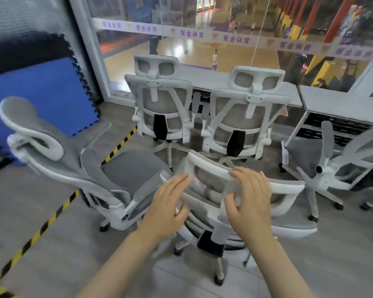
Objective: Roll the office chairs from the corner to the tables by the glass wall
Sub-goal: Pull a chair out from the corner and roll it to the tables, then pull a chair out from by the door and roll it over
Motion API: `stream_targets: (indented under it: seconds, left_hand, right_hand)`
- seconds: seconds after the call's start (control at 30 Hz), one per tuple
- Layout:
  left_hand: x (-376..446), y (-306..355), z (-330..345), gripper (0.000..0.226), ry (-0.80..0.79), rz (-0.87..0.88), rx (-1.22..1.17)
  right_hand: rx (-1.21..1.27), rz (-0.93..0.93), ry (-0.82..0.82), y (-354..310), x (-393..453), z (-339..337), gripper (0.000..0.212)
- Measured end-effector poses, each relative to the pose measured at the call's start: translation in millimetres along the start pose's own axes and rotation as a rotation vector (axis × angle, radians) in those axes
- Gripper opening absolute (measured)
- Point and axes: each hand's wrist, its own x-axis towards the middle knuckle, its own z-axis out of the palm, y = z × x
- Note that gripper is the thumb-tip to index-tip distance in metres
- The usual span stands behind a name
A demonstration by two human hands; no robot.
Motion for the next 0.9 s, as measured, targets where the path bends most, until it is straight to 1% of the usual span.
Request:
stream_targets:
  seconds: [0.1, 0.17, 0.33, 0.43, 0.57, 0.7, 0.8, 0.9]
  left_hand:
    - [-25, -7, -7, 0.056, 0.068, -0.130, 0.054]
    - [-47, -11, -16, 0.054, 0.104, -0.205, 0.104]
    - [-127, -31, -47, 0.052, 0.131, -0.425, 0.221]
    - [-182, -40, -74, 0.046, 0.182, -0.570, 0.263]
    - [-263, -49, -117, 0.043, 0.268, -0.761, 0.288]
    - [-357, -58, -160, 0.053, 0.386, -0.931, 0.287]
    - [-432, -61, -195, 0.041, 0.441, -1.029, 0.281]
    - [-510, -60, -227, 0.047, 0.500, -1.131, 0.276]
  right_hand:
    - [0.044, -0.155, -0.133, -15, 5, 10, 0.039]
    - [0.088, -0.219, -0.225, -29, 7, 22, 0.037]
    - [0.268, -0.246, -0.555, -78, -9, 66, 0.035]
    - [0.322, -0.306, -0.703, -119, -27, 91, 0.037]
    - [0.356, -0.391, -0.852, -194, -54, 116, 0.038]
    - [0.423, -0.465, -0.985, -286, -94, 139, 0.036]
    - [0.470, -0.531, -1.061, -361, -137, 153, 0.036]
    - [0.504, -0.612, -1.104, -431, -186, 163, 0.035]
